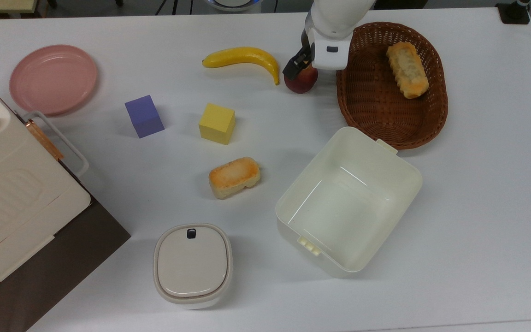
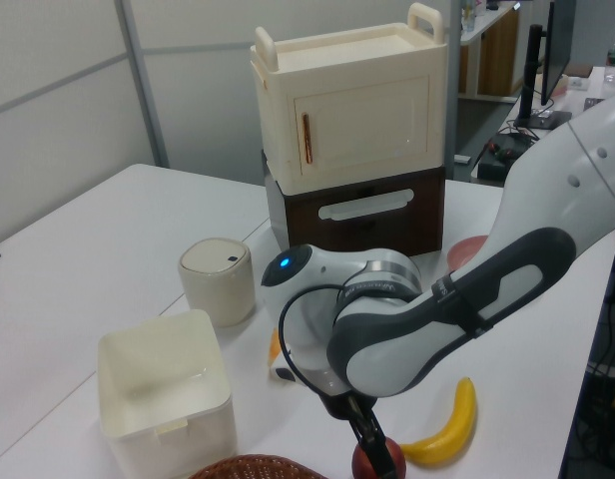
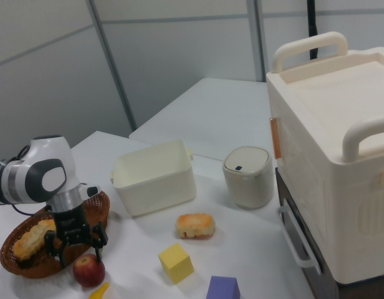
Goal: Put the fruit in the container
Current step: 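Lower the open gripper down over the red apple, then close the gripper on the red apple and lift it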
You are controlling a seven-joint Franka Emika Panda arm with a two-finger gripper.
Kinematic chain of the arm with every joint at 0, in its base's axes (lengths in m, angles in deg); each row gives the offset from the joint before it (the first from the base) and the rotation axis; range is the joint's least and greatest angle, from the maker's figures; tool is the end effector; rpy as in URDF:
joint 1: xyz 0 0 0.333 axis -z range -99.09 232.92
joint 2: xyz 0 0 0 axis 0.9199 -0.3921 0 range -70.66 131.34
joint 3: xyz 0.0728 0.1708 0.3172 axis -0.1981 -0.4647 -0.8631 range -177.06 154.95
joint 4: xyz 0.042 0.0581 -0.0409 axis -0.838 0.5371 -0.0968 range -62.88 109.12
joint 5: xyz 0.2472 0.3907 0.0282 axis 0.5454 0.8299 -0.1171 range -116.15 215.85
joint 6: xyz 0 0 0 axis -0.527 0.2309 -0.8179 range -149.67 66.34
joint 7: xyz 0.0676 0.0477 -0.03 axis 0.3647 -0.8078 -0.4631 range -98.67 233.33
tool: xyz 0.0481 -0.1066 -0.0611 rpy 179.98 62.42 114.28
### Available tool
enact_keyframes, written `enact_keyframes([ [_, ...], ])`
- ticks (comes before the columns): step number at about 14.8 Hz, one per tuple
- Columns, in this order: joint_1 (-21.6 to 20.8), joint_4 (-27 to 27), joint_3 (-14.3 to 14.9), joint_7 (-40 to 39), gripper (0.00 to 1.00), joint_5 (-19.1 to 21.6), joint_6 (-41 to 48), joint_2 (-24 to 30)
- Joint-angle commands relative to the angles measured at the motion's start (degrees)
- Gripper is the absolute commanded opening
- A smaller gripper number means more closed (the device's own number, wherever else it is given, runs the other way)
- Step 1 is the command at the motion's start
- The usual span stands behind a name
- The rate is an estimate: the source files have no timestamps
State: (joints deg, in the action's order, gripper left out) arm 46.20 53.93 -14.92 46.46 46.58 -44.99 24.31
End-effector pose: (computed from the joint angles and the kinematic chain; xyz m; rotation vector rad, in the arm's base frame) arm 0.5315 0.2370 0.3313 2.8033 1.2210 -0.4409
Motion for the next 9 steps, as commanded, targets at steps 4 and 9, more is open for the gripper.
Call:
enact_keyframes([
  [4, -0.4, 0.7, 0.6, -0.8, 0.98, -2.1, -2.8, -1.4],
  [9, 0.1, 0.3, 0.7, -0.6, 0.59, -2.1, -2.1, -1.4],
])
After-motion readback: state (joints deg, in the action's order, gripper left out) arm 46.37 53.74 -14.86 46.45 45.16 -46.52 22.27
